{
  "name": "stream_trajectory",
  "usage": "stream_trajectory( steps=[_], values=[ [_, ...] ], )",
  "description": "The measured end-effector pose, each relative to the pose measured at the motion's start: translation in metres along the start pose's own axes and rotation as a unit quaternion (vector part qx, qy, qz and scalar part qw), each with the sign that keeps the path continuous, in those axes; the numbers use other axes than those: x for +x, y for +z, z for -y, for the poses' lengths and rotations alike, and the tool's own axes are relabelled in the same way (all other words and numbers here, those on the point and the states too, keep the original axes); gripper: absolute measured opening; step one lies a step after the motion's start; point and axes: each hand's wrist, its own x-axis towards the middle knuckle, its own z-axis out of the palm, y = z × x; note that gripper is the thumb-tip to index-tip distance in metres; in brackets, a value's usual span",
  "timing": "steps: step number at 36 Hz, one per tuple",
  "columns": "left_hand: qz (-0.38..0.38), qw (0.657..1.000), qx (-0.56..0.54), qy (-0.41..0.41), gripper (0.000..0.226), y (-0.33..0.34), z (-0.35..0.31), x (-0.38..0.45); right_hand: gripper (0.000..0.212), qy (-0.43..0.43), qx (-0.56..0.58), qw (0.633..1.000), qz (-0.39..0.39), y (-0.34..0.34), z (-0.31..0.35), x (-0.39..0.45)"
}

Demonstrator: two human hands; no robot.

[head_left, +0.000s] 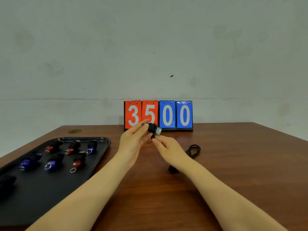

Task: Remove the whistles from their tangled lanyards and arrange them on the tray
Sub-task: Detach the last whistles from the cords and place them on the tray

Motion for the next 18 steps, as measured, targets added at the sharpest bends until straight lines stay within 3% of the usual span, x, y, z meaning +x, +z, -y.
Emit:
stream_trajectory(
  steps=[5, 18],
  values=[
    [-0.037, 0.996, 0.074, 0.037, 0.021, -0.003, 0.0, 0.004, 0.027, -0.016, -0.094, 0.995, 0.043, 0.002, -0.003, 0.0],
    [-0.066, 0.988, 0.125, 0.067, 0.022, -0.007, 0.0, 0.006, 0.024, -0.058, -0.12, 0.99, 0.037, -0.002, 0.008, -0.005]
  ],
)
